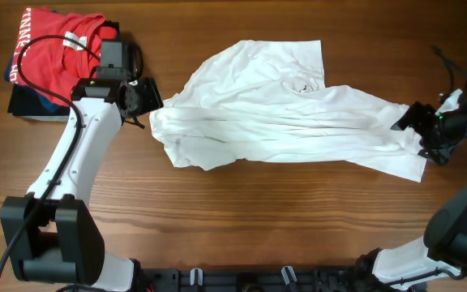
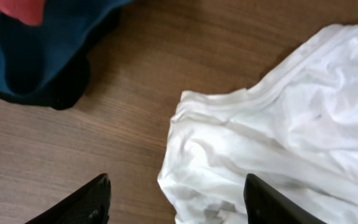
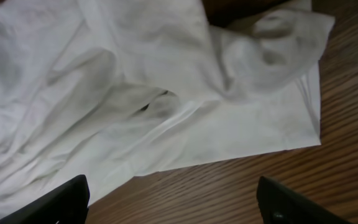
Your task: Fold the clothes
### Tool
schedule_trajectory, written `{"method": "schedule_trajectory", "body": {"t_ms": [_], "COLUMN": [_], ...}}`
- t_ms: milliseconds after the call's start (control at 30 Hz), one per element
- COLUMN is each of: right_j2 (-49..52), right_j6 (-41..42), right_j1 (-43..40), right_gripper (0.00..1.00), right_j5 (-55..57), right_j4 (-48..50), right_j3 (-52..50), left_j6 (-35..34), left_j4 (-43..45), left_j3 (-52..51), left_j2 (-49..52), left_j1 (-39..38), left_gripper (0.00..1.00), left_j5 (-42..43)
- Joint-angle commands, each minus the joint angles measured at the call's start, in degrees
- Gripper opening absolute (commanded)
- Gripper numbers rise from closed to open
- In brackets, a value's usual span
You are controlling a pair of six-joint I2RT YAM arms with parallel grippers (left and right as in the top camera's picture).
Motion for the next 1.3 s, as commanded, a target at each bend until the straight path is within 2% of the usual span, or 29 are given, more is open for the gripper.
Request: {"method": "schedule_trajectory", "body": {"t_ms": [0, 67, 267, 400, 500, 633, 667, 733, 767, 867, 1067, 1267], "right_j2": [0.48, 0.48, 0.5, 0.81, 2.05, 3.76, 3.76, 3.74, 3.74, 3.74, 3.74, 5.11], "right_j6": [2.56, 4.07, 10.43, 11.43, 11.45, 11.65, 11.56, 11.58, 11.58, 11.19, 9.94, 10.21], "right_j1": [2.69, 3.13, 3.08, 3.08, 3.08, 3.08, 3.06, 3.06, 3.06, 3.06, 1.57, -3.63], "right_gripper": [0.86, 0.82, 0.82, 0.81, 0.76, 0.52, 0.38, 0.18, 0.13, 0.05, 0.04, 0.04], "right_j5": [5.11, 5.25, 8.59, 9.92, 11.8, 12.87, 12.87, 12.85, 12.85, 12.87, 14.01, 17.68], "right_j4": [1.6, 5.09, 17.46, 22.67, 24.9, 27.61, 28.24, 29.16, 29.38, 27.71, 26.23, 32.5], "right_j3": [-3.69, -6.05, -11.26, -12.24, -12.24, -12.24, -12.24, -12.0, -11.45, -7.19, 3.34, 3.58], "left_j6": [-0.31, 0.0, 0.35, 0.35, 0.35, 0.35, 0.35, 0.35, 0.35, 0.35, 0.37, 0.39], "left_j4": [-1.6, -2.71, -3.28, -3.28, -3.28, -3.28, -3.26, -3.28, -3.28, -3.28, -3.28, -3.23], "left_j3": [-0.04, -0.04, -0.07, -0.07, -0.07, -0.07, -0.07, -0.07, -0.07, -0.07, -0.07, -0.07], "left_j2": [-0.22, -0.22, -0.22, -0.22, -0.22, -0.22, -0.22, -0.22, -0.22, -0.22, -0.22, -0.22], "left_j1": [-0.2, -0.2, -0.2, -0.2, -0.2, -0.2, -0.2, -0.2, -0.2, -0.2, -0.2, -0.2], "left_gripper": [0.69, 0.69, 0.69, 0.7, 0.7, 0.71, 0.71, 0.71, 0.7, 0.7, 0.7, 0.7], "left_j5": [2.14, 2.29, 2.32, 2.32, 2.32, 2.32, 2.32, 2.29, 2.32, 2.29, 2.29, 2.27]}}
